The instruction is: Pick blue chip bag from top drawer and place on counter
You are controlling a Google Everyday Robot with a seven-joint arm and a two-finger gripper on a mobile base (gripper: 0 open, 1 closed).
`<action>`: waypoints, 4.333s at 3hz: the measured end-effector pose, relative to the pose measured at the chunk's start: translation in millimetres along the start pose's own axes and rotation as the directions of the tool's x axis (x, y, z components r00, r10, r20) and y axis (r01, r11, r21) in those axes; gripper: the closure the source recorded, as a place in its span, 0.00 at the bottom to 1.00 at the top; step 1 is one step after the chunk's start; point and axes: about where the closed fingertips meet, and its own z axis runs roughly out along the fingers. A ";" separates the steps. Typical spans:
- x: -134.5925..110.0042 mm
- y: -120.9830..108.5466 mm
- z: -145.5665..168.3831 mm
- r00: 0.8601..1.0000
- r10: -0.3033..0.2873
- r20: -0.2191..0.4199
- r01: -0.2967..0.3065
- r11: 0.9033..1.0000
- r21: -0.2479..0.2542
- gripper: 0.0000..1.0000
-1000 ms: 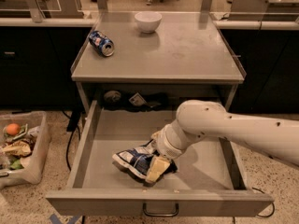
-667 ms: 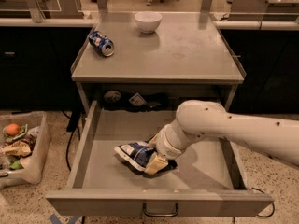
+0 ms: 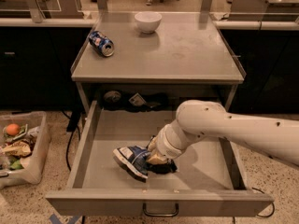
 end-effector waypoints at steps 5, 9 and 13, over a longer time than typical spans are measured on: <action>-160.4 -103.7 -212.7 0.899 -0.203 0.387 0.202 0.978 0.044 1.00; -188.5 -202.5 -157.4 0.959 -0.209 0.189 0.226 0.972 -0.069 1.00; -163.5 -303.9 -182.2 0.983 -0.180 0.022 0.174 0.969 0.174 1.00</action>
Offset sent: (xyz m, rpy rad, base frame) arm 0.0582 0.0102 0.2046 0.3177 -0.1979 0.0771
